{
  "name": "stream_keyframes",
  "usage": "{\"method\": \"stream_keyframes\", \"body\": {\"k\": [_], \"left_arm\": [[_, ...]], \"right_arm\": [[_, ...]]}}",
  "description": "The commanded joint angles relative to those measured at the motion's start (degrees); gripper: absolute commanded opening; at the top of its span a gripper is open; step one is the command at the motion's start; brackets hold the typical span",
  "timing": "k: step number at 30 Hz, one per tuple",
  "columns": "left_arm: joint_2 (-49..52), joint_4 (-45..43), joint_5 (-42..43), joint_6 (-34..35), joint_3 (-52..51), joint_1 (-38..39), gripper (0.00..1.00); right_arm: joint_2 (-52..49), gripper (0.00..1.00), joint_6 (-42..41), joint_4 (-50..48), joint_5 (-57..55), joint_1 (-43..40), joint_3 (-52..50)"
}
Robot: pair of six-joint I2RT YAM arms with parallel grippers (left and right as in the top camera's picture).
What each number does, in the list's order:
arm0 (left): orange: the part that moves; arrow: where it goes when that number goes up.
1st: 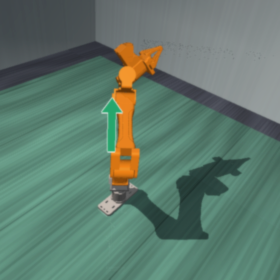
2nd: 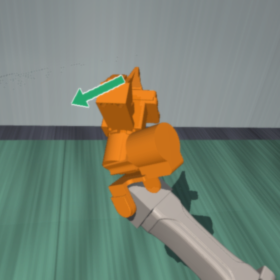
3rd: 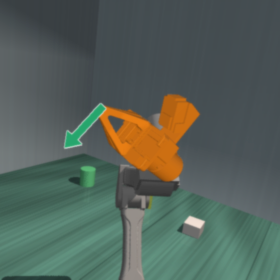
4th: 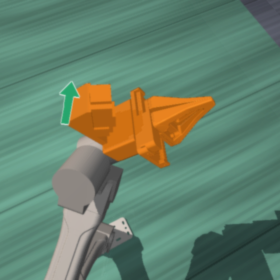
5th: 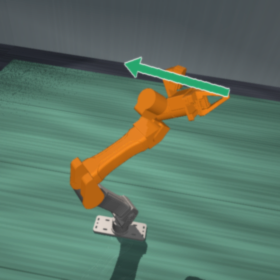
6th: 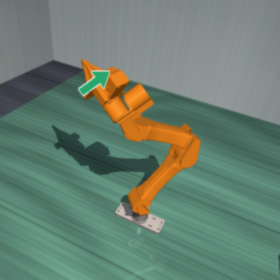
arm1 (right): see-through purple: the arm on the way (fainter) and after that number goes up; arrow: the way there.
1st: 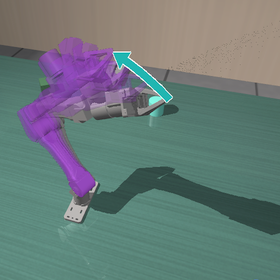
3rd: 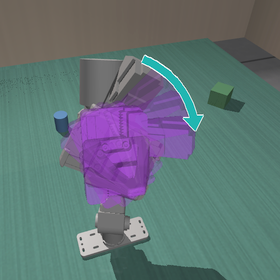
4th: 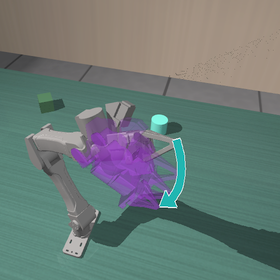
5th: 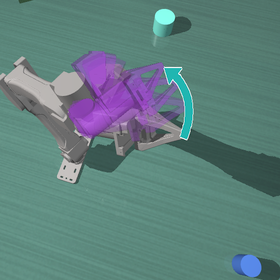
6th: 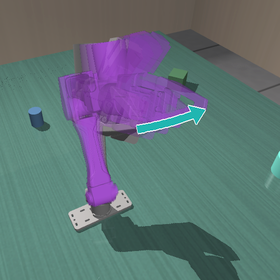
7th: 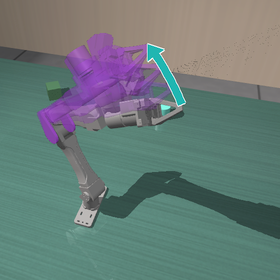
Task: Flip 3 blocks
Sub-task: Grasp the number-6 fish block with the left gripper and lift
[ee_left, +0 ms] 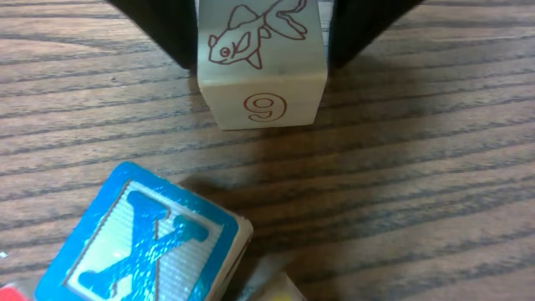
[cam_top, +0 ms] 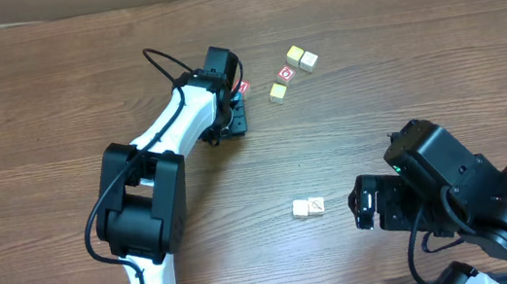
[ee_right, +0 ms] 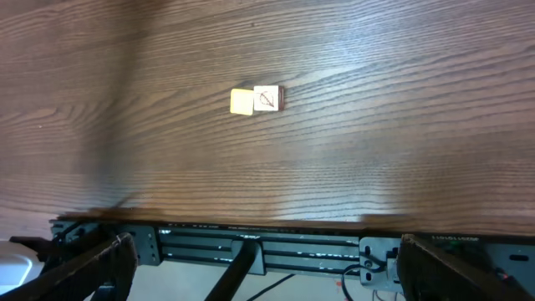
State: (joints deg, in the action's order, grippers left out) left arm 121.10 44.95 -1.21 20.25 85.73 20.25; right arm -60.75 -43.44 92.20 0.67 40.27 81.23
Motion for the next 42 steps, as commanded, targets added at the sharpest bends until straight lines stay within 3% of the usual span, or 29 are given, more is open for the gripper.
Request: {"method": "stream_keyframes", "body": {"k": [1, 5, 10, 19, 42], "left_arm": [[0.28, 0.39, -0.70, -1.05, 3.52, -0.11, 0.49], [0.28, 3.10, -0.68, -1.36, 7.43, -0.09, 0.50], [0.28, 6.14, -0.68, -2.29, 9.79, -0.09, 0.35], [0.42, 8.61, -0.70, -2.49, 9.01, -0.11, 0.47], [3.61, 8.07, -0.92, -2.51, 8.17, -0.42, 0.40]], "right_arm": [[0.31, 1.00, 0.22, -0.11, 0.55, 0.04, 0.90], [0.31, 1.00, 0.22, -0.11, 0.57, 0.04, 0.90], [0.31, 1.00, 0.22, -0.13, 0.57, 0.04, 0.90], [0.31, 1.00, 0.22, -0.07, 0.59, 0.04, 0.90], [0.31, 1.00, 0.22, 1.16, 0.98, 0.04, 0.90]]}}
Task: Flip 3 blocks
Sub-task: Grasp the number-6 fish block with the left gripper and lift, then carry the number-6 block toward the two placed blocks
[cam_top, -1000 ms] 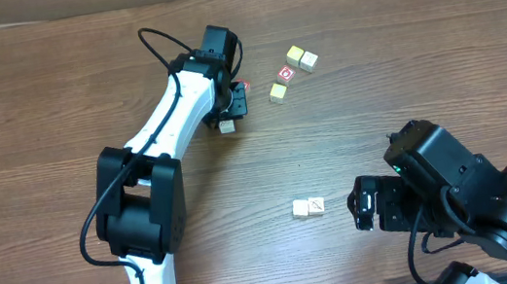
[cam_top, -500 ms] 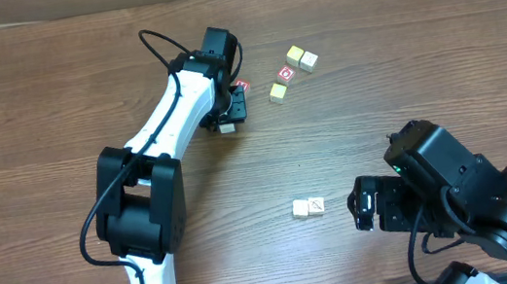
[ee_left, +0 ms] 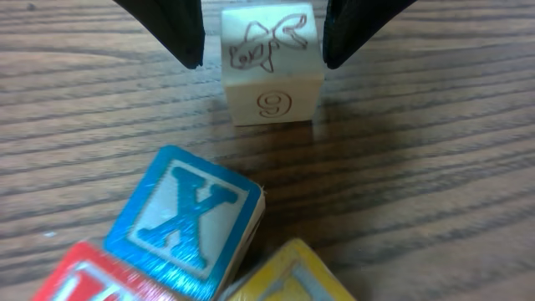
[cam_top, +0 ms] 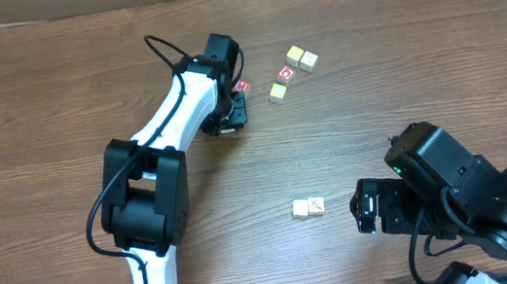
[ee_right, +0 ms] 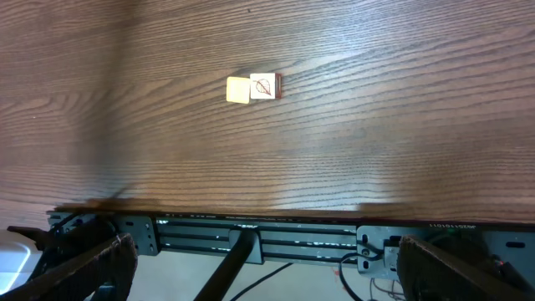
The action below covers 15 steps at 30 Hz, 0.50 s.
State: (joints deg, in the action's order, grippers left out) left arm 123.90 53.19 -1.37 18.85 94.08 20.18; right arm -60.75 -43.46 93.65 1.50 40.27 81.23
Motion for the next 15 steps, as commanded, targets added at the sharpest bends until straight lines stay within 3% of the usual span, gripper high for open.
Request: {"method": "stream_keyframes", "body": {"k": [1, 3, 8, 15], "left_arm": [[0.81, -0.35, -0.76, -1.11, -0.17, -0.37, 0.40], [0.83, -0.85, -0.76, -1.11, -0.17, -0.42, 0.38], [0.83, -1.31, -0.72, -1.09, -0.17, -0.46, 0.14], [0.70, 0.24, 0.57, -1.07, 0.35, -0.44, 0.05]], "right_arm": [[0.31, 1.00, 0.24, -0.28, 0.15, 0.04, 0.90], [0.31, 1.00, 0.24, -0.28, 0.15, 0.04, 0.90], [0.31, 1.00, 0.24, -0.39, 0.13, 0.04, 0.90], [0.31, 1.00, 0.24, -0.44, 0.13, 0.04, 0.90]]}}
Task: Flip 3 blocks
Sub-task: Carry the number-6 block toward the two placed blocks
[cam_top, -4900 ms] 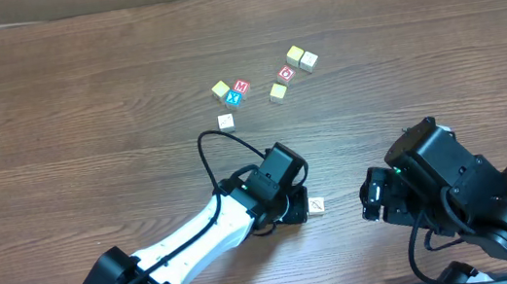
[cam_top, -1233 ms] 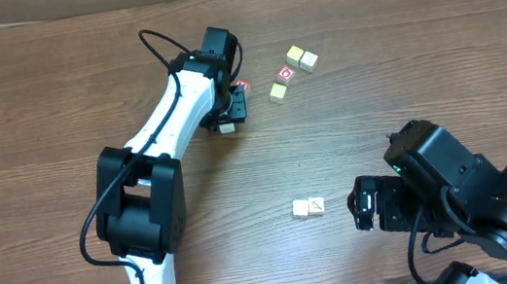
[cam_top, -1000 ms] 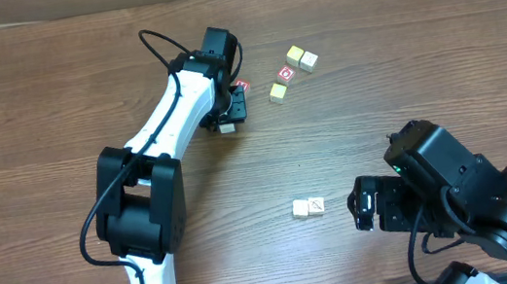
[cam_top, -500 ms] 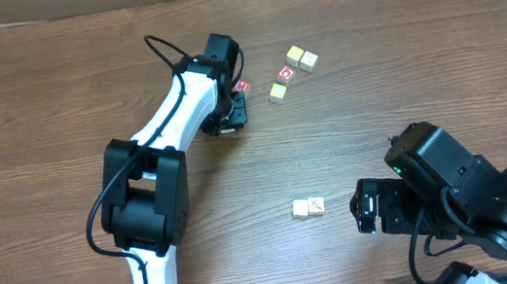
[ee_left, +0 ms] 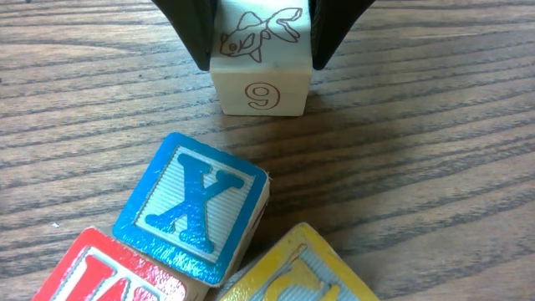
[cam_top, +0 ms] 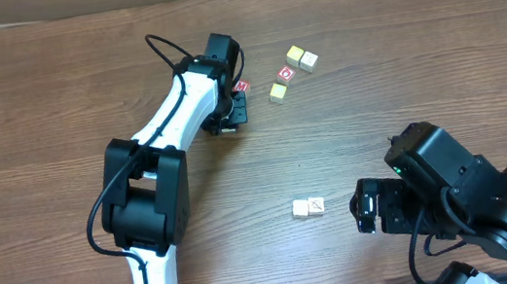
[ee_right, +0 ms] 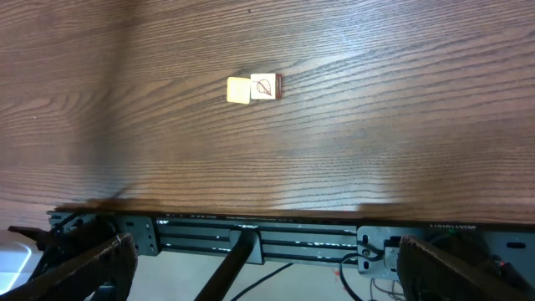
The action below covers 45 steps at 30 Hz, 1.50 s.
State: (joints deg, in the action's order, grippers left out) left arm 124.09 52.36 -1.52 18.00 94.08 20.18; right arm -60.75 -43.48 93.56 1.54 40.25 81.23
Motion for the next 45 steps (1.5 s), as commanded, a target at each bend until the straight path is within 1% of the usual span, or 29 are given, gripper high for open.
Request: {"method": "stream_keyframes", "body": {"k": [1, 5, 12, 15, 18, 21, 24, 30, 32, 36, 41, 45], "left_arm": [[0.42, 2.08, 1.09, -0.24, 1.01, -0.46, 0.04], [-1.90, 6.45, 1.16, 0.35, 3.45, -0.44, 0.04], [-11.63, 12.81, 1.16, 1.49, 3.34, 0.04, 0.04], [-15.39, 14.88, 1.16, 1.70, 0.87, 0.83, 0.04], [-18.43, 14.34, 1.16, 2.45, -4.13, 1.81, 0.05], [-22.27, 10.80, 1.60, 4.22, -13.18, 3.82, 0.04], [-26.51, 3.93, 4.94, 6.03, -24.63, 6.88, 0.04], [-32.68, -7.39, 9.22, 11.87, -41.29, 13.33, 0.05], [-34.80, -9.38, 9.53, 13.86, -44.50, 15.45, 0.04], [-39.50, -10.47, 8.66, 17.00, -48.17, 18.16, 0.05], [-45.86, -13.99, 8.61, 17.16, -52.15, 18.73, 0.04], [-46.07, -18.27, 11.56, 16.24, -54.18, 18.78, 0.06]], "right_arm": [[0.31, 1.00, 0.26, -0.39, 0.07, 0.07, 0.90], [0.31, 1.00, 0.28, -0.42, 0.07, 0.07, 0.90], [0.31, 1.00, 0.28, -0.31, 0.09, 0.07, 0.90], [0.31, 1.00, 0.28, -0.13, 0.09, 0.07, 0.90], [0.31, 1.00, 0.26, -0.13, 0.09, 0.07, 0.90], [0.31, 1.00, 0.26, -0.11, 0.11, 0.07, 0.90], [0.31, 1.00, 0.26, 0.02, 0.11, 0.07, 0.90], [0.31, 1.00, 0.26, -0.02, 0.09, 0.07, 0.90], [0.31, 1.00, 0.28, -0.02, 0.09, 0.07, 0.90], [0.31, 1.00, 0.28, 0.02, 0.11, 0.07, 0.90], [0.31, 1.00, 0.50, -0.17, 0.07, 0.07, 0.90], [0.31, 1.00, 0.48, -1.01, 0.09, 0.07, 0.90]]}}
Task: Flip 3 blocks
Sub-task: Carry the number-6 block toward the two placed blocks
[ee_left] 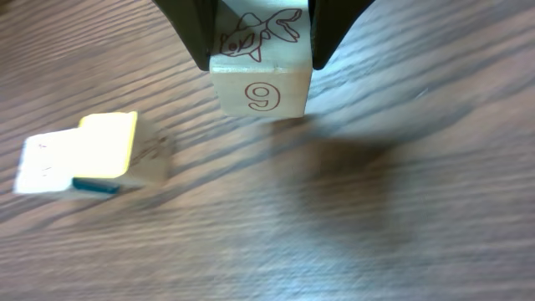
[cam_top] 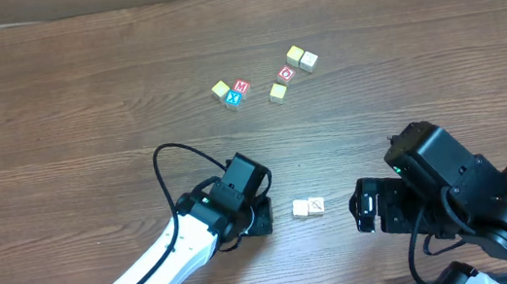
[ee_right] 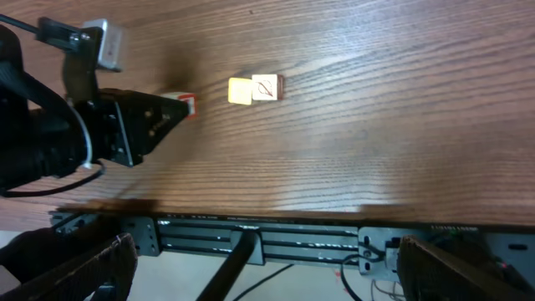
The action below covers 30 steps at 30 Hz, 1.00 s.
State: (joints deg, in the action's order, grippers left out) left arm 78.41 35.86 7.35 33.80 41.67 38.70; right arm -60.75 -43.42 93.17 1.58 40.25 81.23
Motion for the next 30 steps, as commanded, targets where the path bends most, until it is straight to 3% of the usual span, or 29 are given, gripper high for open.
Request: {"method": "stream_keyframes", "body": {"k": [1, 11, 30], "left_arm": [[-0.28, -3.02, 3.04, 0.48, -2.38, 0.28, 0.06], [0.39, -8.72, 3.23, 0.50, -3.17, 0.28, 0.12], [12.98, -17.70, 9.20, 2.60, -3.17, 0.35, 0.07]], "right_arm": [[0.31, 1.00, 0.42, -0.72, 0.04, 0.07, 0.90], [0.31, 1.00, 0.42, -0.68, 0.07, 0.07, 0.90], [0.31, 1.00, 0.42, -0.68, 0.04, 0.07, 0.90]]}}
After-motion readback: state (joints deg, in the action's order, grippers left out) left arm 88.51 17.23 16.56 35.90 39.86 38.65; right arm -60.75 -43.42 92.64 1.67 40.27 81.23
